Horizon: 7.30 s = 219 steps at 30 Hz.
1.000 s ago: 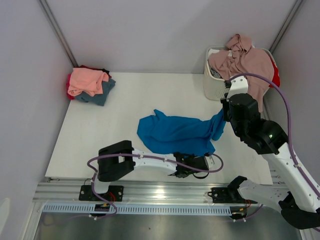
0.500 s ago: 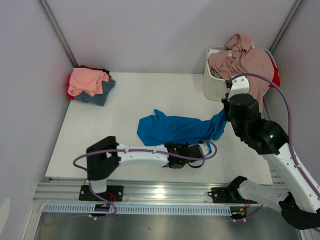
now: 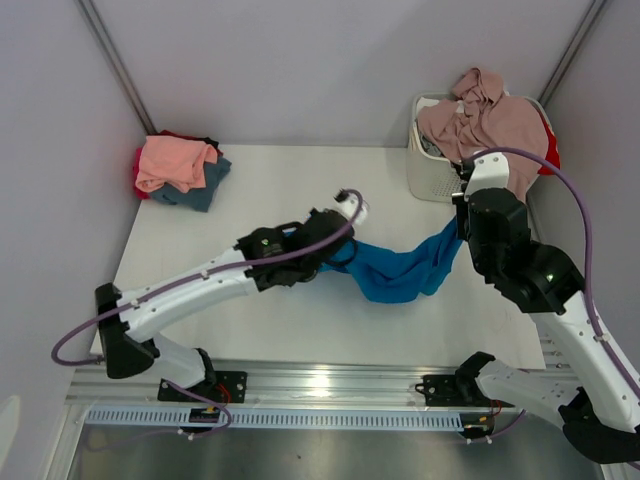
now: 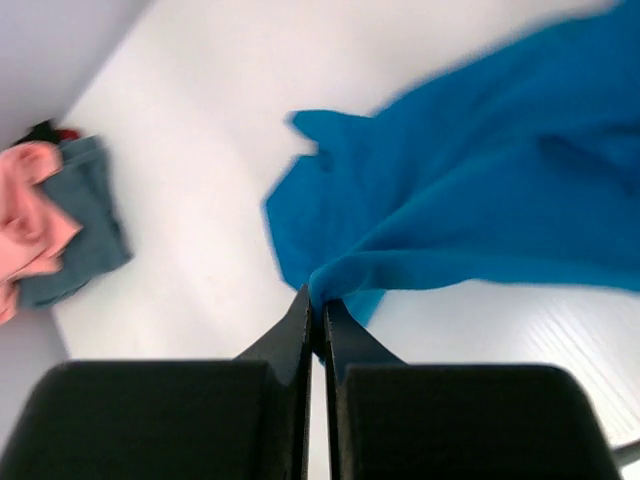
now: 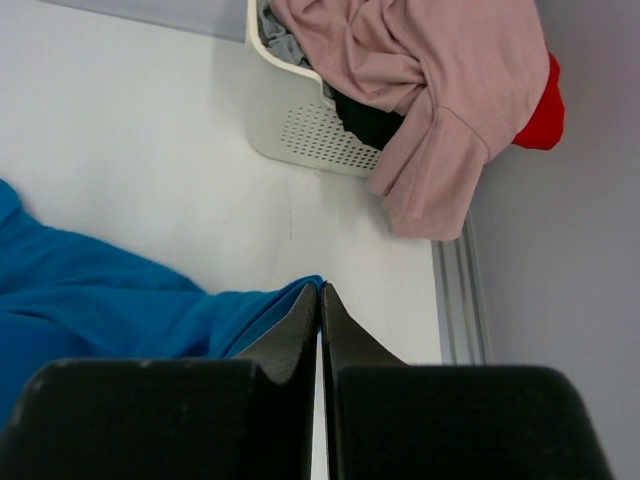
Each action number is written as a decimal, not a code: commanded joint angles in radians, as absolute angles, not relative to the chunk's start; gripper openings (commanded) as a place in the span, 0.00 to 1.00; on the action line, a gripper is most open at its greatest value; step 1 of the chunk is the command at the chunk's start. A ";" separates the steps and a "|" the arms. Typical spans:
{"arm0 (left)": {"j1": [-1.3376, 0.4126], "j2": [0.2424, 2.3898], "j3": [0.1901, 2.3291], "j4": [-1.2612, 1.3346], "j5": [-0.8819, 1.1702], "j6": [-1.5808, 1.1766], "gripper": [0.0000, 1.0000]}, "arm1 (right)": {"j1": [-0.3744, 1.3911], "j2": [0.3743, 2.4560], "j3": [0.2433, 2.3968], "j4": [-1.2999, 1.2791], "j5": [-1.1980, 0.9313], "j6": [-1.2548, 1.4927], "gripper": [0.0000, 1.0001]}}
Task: Fold and stack the t-shirts
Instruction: Flatten out the tshirt, then fold the flattened tshirt in 1/3 of the way
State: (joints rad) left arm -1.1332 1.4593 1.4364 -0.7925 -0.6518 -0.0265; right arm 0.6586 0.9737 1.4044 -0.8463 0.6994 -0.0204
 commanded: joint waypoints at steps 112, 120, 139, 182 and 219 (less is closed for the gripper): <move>-0.307 1.584 1.391 0.026 -0.480 -0.187 0.00 | 0.199 1.766 1.743 -0.193 0.167 0.026 0.00; -0.307 1.514 1.250 -0.020 -0.441 -0.253 0.00 | 0.212 1.689 1.516 -0.111 0.150 0.057 0.00; -0.532 0.553 1.172 -0.411 -0.446 -0.026 0.01 | 0.348 0.743 1.382 -0.250 0.178 -0.112 0.00; -0.367 1.276 0.910 0.159 -0.537 -0.198 0.00 | 0.411 1.499 1.197 0.121 0.256 -0.068 0.00; -0.224 1.177 0.673 0.089 -0.726 -0.500 0.00 | 0.523 1.066 0.765 -0.255 0.712 0.293 0.00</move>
State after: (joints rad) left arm -0.2569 1.2098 0.6819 0.0498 -0.6861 -0.4393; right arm 0.5163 1.1221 0.7700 -0.2386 0.6559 0.2333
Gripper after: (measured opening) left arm 0.014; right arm 0.006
